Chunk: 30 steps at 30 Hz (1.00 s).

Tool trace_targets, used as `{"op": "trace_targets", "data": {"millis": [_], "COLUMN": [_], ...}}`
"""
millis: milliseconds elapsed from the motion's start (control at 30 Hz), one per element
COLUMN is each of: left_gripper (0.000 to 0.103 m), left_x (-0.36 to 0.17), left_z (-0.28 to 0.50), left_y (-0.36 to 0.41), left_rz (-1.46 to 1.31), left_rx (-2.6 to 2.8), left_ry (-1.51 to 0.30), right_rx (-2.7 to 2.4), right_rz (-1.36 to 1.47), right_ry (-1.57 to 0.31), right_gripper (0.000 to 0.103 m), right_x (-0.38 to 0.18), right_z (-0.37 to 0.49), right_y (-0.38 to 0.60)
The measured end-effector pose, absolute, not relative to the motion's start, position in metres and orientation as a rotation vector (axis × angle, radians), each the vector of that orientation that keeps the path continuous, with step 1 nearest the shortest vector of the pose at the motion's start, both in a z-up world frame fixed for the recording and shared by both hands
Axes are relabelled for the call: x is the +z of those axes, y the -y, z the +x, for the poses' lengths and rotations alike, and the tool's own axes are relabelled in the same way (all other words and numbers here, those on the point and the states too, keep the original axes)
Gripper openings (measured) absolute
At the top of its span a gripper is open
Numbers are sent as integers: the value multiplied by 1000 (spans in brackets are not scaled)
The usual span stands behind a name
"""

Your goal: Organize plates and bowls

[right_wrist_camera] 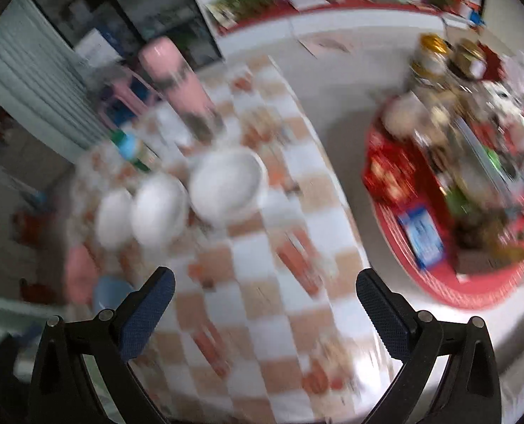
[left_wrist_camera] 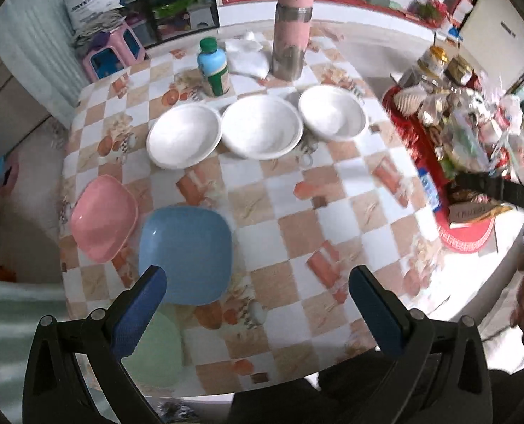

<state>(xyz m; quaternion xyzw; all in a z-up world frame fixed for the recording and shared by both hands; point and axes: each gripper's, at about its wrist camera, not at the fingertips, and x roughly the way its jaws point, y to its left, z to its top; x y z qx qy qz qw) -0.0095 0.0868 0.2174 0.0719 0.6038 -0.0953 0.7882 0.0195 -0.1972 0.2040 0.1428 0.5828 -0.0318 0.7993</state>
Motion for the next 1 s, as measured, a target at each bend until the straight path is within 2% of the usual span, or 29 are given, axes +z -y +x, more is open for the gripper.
{"op": "trace_targets", "data": {"millis": [200,467,1000], "left_gripper": [103,103,103], "left_x": [200,194,188], "left_z": [-4,1,-5], "left_y": [-118,-148,-188], "left_rz": [148,121,63], "left_rx": [-177,-193,-147], "left_ry": [-1349,-1347,-1371], "right_rx": [-97,-56,11], "right_rz": [290,195,65], "right_ry": [-1435,-1427,-1516], "right_gripper": [103,103,103], "right_x": [175,194,189], "right_z": [-5,-6,-26], "right_y": [171,123,50]}}
